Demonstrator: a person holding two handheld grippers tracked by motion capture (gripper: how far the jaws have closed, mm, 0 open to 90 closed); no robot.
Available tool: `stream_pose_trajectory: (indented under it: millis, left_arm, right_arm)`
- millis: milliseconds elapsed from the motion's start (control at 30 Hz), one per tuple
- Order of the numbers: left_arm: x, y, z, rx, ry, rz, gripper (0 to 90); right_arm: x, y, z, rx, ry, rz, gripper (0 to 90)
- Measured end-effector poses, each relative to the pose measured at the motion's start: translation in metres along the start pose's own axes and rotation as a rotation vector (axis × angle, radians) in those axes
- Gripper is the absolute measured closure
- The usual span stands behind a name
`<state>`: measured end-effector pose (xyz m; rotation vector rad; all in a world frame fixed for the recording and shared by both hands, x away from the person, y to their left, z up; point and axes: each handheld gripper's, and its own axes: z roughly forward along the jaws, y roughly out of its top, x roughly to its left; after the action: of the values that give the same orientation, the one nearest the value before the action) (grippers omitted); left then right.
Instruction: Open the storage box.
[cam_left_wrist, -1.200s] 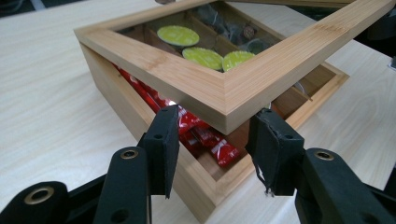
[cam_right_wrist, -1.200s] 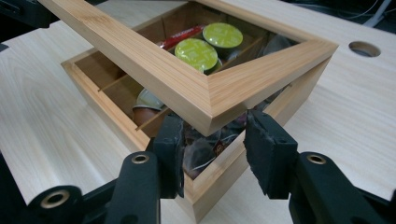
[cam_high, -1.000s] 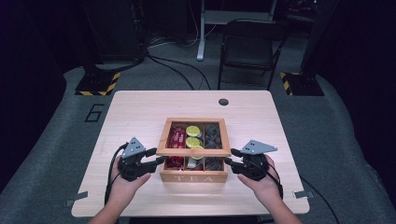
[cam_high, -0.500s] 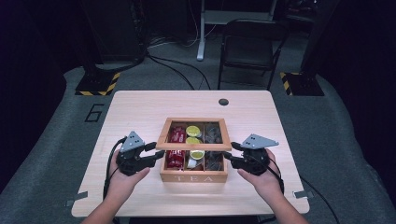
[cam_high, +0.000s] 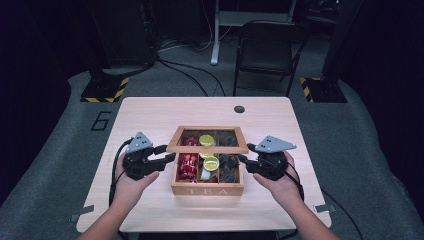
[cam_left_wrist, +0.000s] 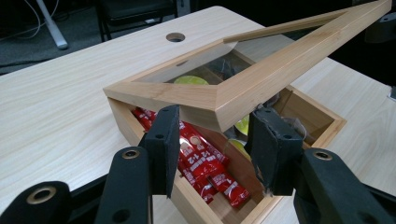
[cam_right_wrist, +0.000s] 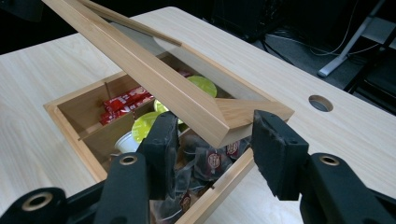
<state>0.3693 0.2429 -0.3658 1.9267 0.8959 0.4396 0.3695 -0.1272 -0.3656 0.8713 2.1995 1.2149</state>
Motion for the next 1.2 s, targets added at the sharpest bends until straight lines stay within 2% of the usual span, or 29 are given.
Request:
stream_pose_trajectory:
  millis: [200,300,667,900,967,1067,1200]
  left_arm:
    - [0.004,0.007,0.0,-0.002,-0.001,-0.002,54.3]
    - [0.005,0.011,0.0,0.001,-0.004,-0.001,54.5]
    - [0.01,0.022,0.0,-0.002,-0.003,-0.006,54.7]
    - [0.012,0.026,0.001,-0.009,-0.004,-0.008,54.7]
    - [0.013,0.026,0.0,-0.016,-0.007,-0.004,54.4]
    - [0.015,0.024,0.002,-0.023,-0.019,-0.019,53.3]
    - [0.018,0.016,0.011,0.005,0.01,-0.004,49.7]
  right_arm:
    - [-0.006,0.002,0.008,0.025,-0.018,0.003,50.9]
    - [-0.008,0.005,0.013,0.016,-0.041,-0.007,52.4]
    - [-0.015,0.01,0.022,0.008,-0.071,-0.004,55.2]
    - [-0.018,0.013,0.026,0.006,-0.094,-0.005,60.2]
    - [-0.02,0.016,0.025,0.012,-0.089,-0.027,60.7]
    - [-0.02,0.018,0.026,0.016,-0.088,-0.026,60.8]
    - [-0.022,0.02,0.026,0.014,-0.088,-0.026,61.0]
